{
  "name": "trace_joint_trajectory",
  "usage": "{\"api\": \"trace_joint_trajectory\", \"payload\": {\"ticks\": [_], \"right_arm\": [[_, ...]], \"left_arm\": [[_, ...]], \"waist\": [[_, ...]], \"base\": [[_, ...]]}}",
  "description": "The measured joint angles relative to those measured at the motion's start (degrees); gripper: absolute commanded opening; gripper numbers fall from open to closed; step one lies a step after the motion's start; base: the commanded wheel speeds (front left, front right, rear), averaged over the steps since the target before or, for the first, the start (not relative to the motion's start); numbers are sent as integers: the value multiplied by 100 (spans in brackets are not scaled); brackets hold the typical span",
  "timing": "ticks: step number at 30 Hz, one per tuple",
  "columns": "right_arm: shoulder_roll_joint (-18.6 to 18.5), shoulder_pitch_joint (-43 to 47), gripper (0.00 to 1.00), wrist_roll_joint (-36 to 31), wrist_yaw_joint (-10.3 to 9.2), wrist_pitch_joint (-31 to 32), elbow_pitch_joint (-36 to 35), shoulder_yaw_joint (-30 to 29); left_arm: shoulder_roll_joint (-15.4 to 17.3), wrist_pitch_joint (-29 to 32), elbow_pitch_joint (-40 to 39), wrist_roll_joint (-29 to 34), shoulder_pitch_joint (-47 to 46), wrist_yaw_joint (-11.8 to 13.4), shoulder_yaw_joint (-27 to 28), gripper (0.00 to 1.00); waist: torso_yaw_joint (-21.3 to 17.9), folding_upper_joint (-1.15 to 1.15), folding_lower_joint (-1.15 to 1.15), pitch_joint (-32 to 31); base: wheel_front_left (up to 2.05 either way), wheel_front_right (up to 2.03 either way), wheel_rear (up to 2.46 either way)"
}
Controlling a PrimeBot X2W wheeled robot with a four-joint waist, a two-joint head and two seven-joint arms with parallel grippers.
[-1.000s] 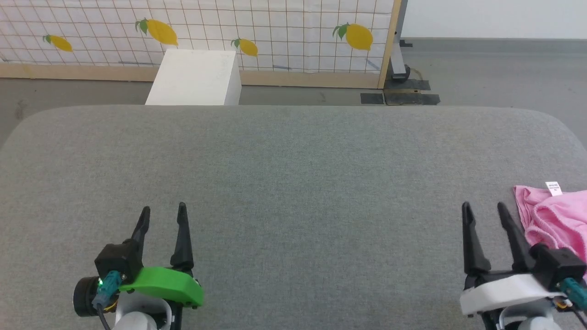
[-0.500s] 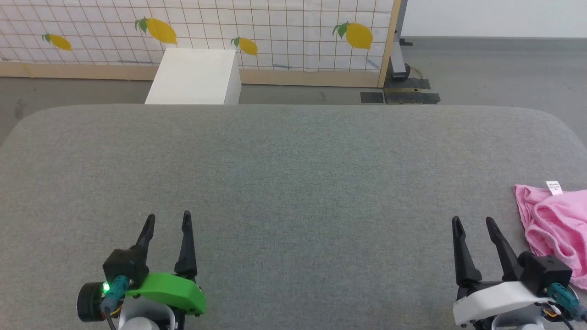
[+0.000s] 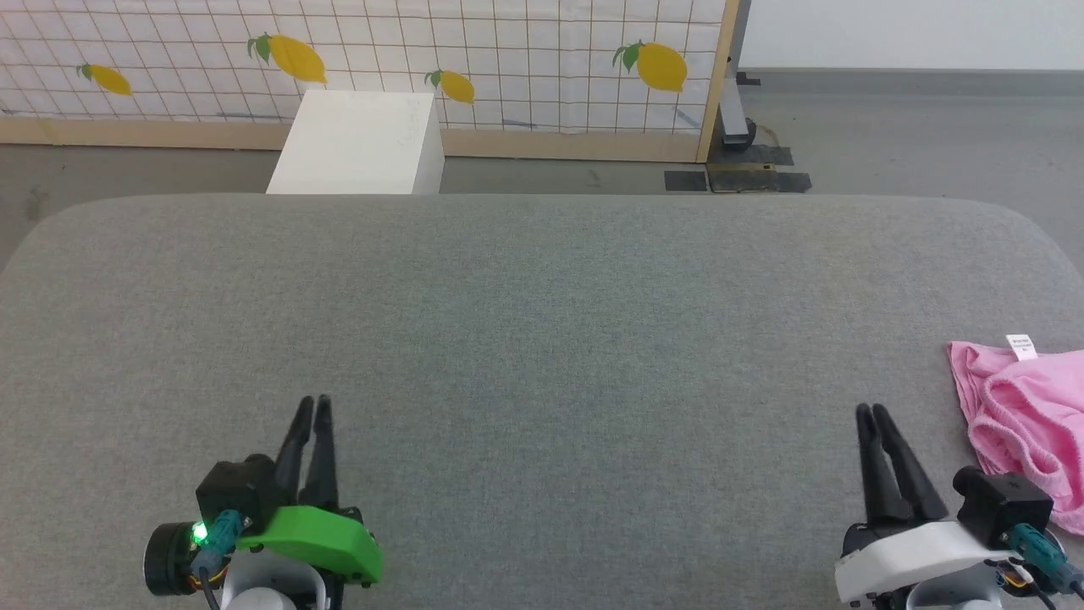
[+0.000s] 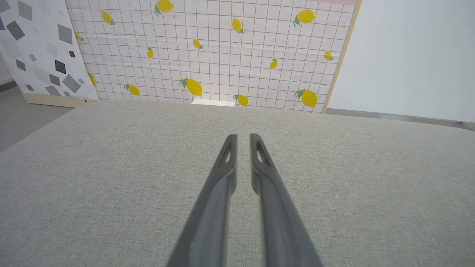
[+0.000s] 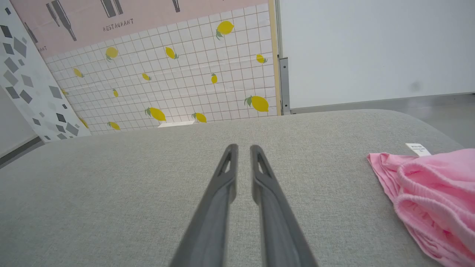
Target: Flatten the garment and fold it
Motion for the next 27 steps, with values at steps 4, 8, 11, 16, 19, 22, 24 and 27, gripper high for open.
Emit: {"api": "trace_joint_trajectory", "payload": {"ticks": [4, 8, 11, 16, 19, 22, 24, 27], "right_arm": [[0, 0, 0, -1, 0, 2, -3, -1], [0, 1, 0, -23, 0, 55, -22, 4], [0, 1, 0, -51, 0, 79, -47, 9], [0, 1, 0, -87, 0, 141, -98, 15], [0, 1, 0, -104, 0, 179, -124, 21], [0, 1, 0, -149, 0, 238, -178, 31], [0, 1, 0, -157, 0, 255, -198, 35], [0, 1, 0, -207, 0, 313, -245, 44]], "left_arm": [[-2, 11, -3, 2, 0, 0, 2, 0], [-11, 60, -31, 18, 0, -1, 14, 0], [-18, 78, -57, 55, 0, -1, 25, 0], [-26, 134, -108, 86, 1, -1, 47, 0], [-37, 178, -131, 121, 1, -2, 60, 0], [-47, 234, -176, 168, 2, -3, 80, 0], [-52, 254, -193, 170, 3, -4, 86, 0], [-69, 323, -242, 212, 7, -12, 103, 0]], "waist": [[-3, 0, 0, -1], [-8, 0, 0, -3], [-11, 0, 0, -5], [-17, 0, 0, -8], [-21, 0, 0, -9], [-27, 0, 0, -12], [-29, 0, 0, -13], [-35, 0, 0, -15]], "base": [[0, 0, 0], [0, 0, 0], [0, 0, 0], [0, 0, 0], [0, 0, 0], [0, 0, 0], [0, 0, 0], [0, 0, 0]]}}
